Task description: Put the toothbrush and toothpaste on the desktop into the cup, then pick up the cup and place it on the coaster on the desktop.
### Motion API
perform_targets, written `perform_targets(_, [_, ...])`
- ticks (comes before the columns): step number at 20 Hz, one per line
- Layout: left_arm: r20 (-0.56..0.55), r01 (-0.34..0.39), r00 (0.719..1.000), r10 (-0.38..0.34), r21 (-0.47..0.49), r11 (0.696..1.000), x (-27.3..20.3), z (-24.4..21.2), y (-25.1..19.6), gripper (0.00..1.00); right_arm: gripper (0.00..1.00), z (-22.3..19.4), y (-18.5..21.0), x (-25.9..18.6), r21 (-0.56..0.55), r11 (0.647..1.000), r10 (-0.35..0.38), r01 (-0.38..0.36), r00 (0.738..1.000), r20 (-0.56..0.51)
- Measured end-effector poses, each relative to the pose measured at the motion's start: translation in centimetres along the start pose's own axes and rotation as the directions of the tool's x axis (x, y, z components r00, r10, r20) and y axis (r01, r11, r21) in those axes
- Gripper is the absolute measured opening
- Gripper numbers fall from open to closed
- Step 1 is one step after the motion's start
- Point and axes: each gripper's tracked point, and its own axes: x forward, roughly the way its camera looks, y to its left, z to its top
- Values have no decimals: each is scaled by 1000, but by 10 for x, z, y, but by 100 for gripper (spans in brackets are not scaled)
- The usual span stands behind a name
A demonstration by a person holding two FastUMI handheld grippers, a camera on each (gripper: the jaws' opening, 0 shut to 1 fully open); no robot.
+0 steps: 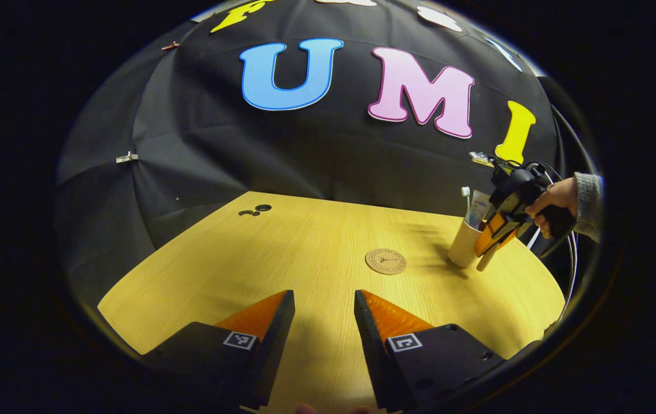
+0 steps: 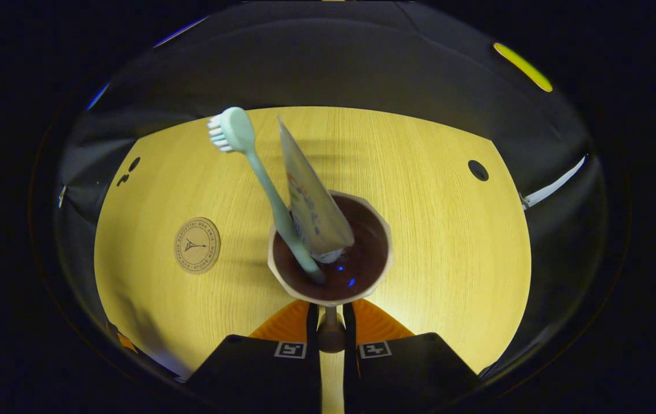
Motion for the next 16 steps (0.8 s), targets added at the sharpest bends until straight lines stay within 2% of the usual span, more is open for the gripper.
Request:
perform_targets(6, [7, -8, 1000, 8, -8, 1000, -6, 1, 9, 68, 18, 1, 41, -16, -40, 997, 59, -59, 998, 9])
perform_targets(16, [1, -70, 998, 70, -36, 997, -25, -7, 48, 68, 18, 9, 146, -11, -146, 977, 154, -154, 988, -9])
